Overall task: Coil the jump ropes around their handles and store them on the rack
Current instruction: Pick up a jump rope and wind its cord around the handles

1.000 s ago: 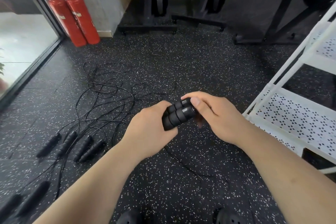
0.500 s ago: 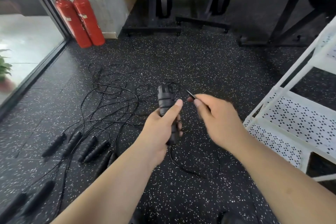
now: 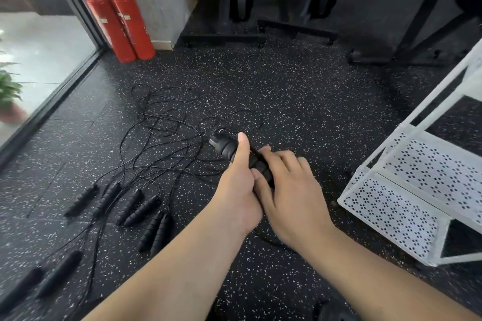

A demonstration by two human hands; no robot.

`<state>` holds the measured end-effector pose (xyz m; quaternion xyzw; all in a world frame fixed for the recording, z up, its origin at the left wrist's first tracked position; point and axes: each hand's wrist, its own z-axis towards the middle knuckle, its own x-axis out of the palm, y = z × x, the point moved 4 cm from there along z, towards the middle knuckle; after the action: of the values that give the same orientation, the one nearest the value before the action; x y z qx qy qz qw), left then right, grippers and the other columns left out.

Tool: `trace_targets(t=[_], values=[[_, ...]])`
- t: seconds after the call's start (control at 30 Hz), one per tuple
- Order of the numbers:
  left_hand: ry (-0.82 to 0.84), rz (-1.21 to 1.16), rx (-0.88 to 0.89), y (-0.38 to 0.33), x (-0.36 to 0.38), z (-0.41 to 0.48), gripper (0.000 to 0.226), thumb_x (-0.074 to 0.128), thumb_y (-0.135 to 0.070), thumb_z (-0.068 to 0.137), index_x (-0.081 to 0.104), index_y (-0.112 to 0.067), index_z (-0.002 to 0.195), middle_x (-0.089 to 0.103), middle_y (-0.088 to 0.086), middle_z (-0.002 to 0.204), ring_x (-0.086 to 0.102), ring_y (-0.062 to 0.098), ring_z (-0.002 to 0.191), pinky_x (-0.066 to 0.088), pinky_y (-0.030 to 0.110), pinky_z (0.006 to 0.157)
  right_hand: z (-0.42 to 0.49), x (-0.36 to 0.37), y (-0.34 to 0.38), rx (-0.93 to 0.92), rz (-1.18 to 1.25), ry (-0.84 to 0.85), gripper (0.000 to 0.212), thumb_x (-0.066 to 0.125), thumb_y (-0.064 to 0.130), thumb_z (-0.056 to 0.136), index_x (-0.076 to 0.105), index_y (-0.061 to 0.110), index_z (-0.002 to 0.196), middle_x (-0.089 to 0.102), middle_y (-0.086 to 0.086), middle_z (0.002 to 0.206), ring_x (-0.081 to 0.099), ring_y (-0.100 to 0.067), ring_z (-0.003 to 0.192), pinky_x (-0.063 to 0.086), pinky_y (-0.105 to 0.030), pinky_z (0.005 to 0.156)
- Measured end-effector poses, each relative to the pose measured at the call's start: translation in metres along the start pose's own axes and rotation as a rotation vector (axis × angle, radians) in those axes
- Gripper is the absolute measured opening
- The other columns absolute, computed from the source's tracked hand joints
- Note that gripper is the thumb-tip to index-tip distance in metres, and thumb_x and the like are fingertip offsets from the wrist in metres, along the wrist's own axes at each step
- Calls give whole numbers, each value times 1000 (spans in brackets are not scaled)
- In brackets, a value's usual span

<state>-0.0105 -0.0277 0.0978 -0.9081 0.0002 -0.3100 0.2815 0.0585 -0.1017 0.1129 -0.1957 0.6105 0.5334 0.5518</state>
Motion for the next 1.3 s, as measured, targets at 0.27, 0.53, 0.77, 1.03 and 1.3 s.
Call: trace_targets(t=[0.27, 0.53, 0.77, 1.03, 1.3], values=[[137, 45, -27, -8, 4, -7, 85, 60, -77, 91, 66, -8, 141, 74, 13, 132, 71, 28, 125, 46, 43, 118, 13, -10, -9, -102, 35, -22, 51, 35, 66, 105, 61, 31, 130, 70, 8, 109, 69, -20, 86, 53, -37, 66], [-143, 1279, 548, -41, -13, -27, 66, 54, -84, 88, 54, -30, 125, 73, -10, 107, 73, 13, 93, 61, 42, 90, 40, -48, -65, 410, 573, 64, 41, 53, 63, 104, 79, 32, 100, 79, -3, 85, 73, -18, 77, 63, -43, 77], [-159, 2119, 1195, -27, -3, -30, 95, 77, -69, 78, 44, -21, 153, 50, -1, 148, 45, 28, 144, 31, 49, 125, 24, -53, -40, 320, 735, 507, 53, 50, 52, 110, 78, 9, 99, 76, -24, 80, 44, -4, 45, 35, -15, 44], [-306, 2140, 1005, -28, -3, -28, 53, 80, -35, 85, 41, -28, 121, 52, -8, 116, 52, 20, 106, 45, 34, 66, 14, -36, -28, 399, 709, 331, 68, 43, 75, 101, 74, 15, 94, 77, -4, 68, 70, -10, 62, 53, -28, 66], [-237, 2057, 973, -14, -1, -30, 54, 69, -57, 83, 43, -29, 121, 54, -10, 114, 56, 18, 104, 45, 31, 73, 13, -22, -38, 425, 526, 91, 49, 66, 61, 95, 49, 21, 72, 53, 9, 68, 50, -10, 63, 35, -31, 61]])
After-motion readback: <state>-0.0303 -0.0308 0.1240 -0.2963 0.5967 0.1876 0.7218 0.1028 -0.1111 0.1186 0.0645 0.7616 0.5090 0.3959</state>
